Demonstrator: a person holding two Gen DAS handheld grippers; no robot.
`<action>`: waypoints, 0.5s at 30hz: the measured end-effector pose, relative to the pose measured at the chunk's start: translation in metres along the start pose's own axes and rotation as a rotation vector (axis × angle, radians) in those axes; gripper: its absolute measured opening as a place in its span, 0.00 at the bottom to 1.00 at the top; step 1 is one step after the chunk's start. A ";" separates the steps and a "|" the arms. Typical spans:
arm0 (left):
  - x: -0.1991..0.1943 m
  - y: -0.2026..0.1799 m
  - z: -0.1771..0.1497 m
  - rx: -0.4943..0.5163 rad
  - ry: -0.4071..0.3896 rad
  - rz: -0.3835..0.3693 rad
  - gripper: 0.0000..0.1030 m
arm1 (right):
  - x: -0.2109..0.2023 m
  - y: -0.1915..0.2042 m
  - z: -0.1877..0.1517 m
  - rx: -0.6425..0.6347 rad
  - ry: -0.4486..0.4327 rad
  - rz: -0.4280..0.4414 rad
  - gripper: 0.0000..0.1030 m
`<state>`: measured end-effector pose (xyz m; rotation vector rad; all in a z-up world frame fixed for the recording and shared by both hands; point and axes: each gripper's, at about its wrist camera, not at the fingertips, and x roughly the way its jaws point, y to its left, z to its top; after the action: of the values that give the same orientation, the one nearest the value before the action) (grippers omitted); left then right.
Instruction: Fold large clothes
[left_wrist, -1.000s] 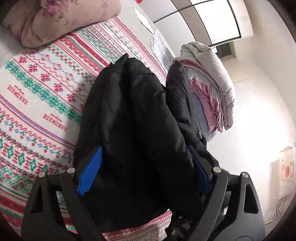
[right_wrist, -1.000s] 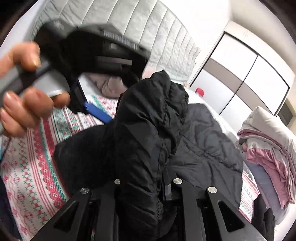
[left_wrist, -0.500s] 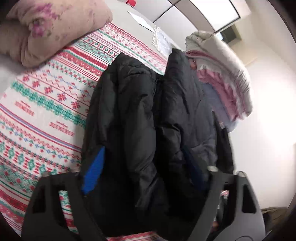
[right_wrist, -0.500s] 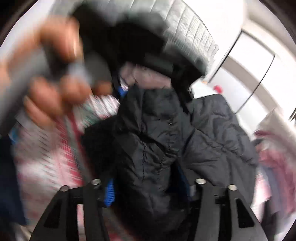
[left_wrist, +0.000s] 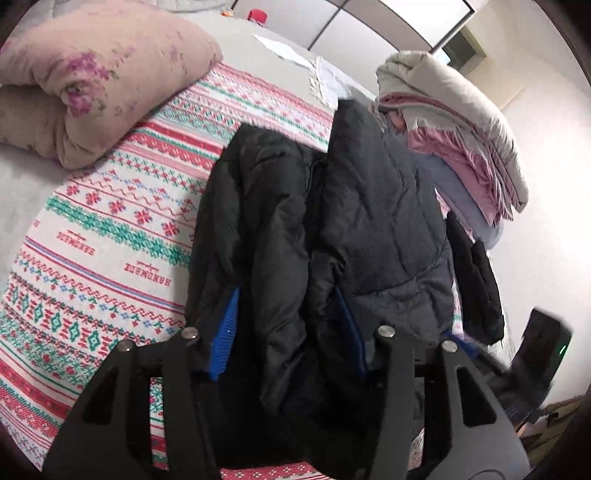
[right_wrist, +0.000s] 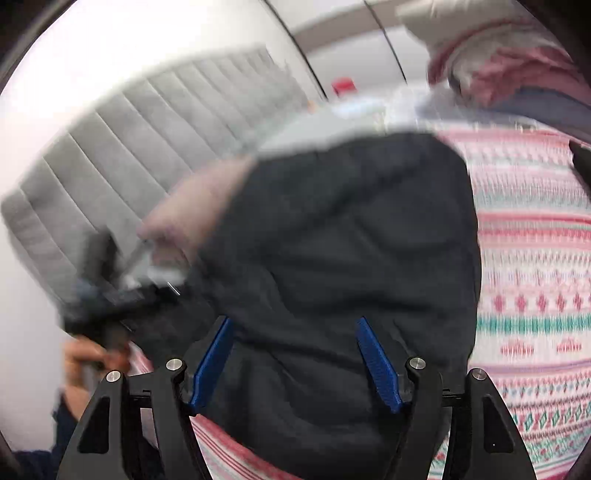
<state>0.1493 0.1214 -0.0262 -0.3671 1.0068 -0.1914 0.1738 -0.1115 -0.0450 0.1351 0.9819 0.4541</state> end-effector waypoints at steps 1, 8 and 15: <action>-0.005 -0.001 0.001 -0.002 -0.024 0.004 0.51 | 0.008 0.011 -0.005 -0.042 0.016 -0.020 0.67; -0.060 -0.020 0.010 0.029 -0.263 -0.079 0.57 | 0.050 0.062 -0.024 -0.247 0.102 -0.080 0.68; -0.014 -0.057 0.012 0.122 -0.156 0.003 0.62 | 0.072 0.073 -0.032 -0.308 0.143 -0.134 0.68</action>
<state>0.1533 0.0754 0.0127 -0.2649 0.8371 -0.2175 0.1589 -0.0182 -0.0957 -0.2423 1.0410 0.4908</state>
